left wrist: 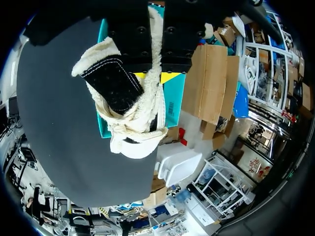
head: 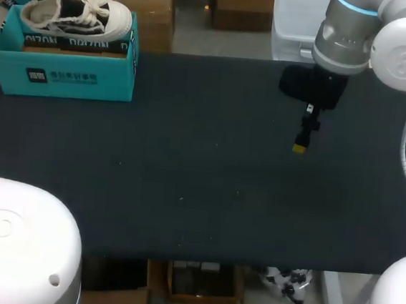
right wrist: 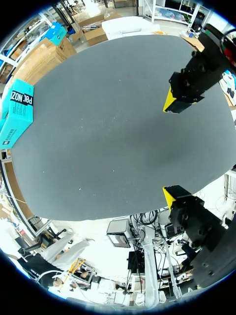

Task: Open the shoe tongue, take the insole out of the shoe, put the insole back into the shoe, and pack the shoe into the shoebox

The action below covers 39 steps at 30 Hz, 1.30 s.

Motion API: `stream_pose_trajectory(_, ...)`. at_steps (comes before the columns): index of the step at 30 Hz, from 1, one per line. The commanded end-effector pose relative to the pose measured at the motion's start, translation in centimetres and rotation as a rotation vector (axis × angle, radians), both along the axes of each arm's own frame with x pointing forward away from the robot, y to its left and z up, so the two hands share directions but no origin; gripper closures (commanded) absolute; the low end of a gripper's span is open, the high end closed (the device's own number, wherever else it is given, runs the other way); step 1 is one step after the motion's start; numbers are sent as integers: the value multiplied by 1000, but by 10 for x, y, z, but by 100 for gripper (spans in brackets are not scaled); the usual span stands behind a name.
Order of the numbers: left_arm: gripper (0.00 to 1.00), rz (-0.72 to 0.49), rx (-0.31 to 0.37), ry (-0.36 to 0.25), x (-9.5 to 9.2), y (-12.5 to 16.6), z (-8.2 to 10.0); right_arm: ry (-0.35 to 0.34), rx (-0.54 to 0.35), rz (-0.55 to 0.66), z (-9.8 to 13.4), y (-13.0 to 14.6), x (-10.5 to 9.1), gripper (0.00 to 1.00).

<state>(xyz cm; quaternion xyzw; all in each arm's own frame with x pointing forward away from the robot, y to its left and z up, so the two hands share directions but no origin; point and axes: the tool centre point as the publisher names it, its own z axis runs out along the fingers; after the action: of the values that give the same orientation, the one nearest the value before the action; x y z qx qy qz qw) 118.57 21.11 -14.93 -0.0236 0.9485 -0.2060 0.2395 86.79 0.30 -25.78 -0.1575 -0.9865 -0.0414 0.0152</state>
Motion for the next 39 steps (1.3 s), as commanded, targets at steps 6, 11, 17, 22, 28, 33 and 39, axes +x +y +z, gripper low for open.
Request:
stream_pose_trajectory(6, 100, -43, 5, 114, 46, 27, -57, 1, -3, -1, 1, 0, 0, 0)
stream_pose_trajectory(11, 100, -57, 9, 158, 48, 33, -87, 1, -3, -1, 1, 0, 0, 0)
stream_pose_trajectory(17, 100, -63, 4, 228, 53, 27, -125, 1, -3, -1, 1, 0, 0, 0)
stream_pose_trajectory(22, 94, -64, 5, 258, 54, 20, -144, 1, -3, -1, 1, 0, 0, 0)
stream_pose_trajectory(28, 0, -54, 4, 265, 52, 15, -140, 1, -3, -1, 1, 0, 0, 0)
stream_pose_trajectory(33, 0, -57, 3, 233, 42, 7, -121, 1, -3, -1, 1, 0, 0, 0)
stream_pose_trajectory(39, 0, -49, 41, 165, 17, -18, -73, 1, -3, -1, 1, 0, 0, 0)
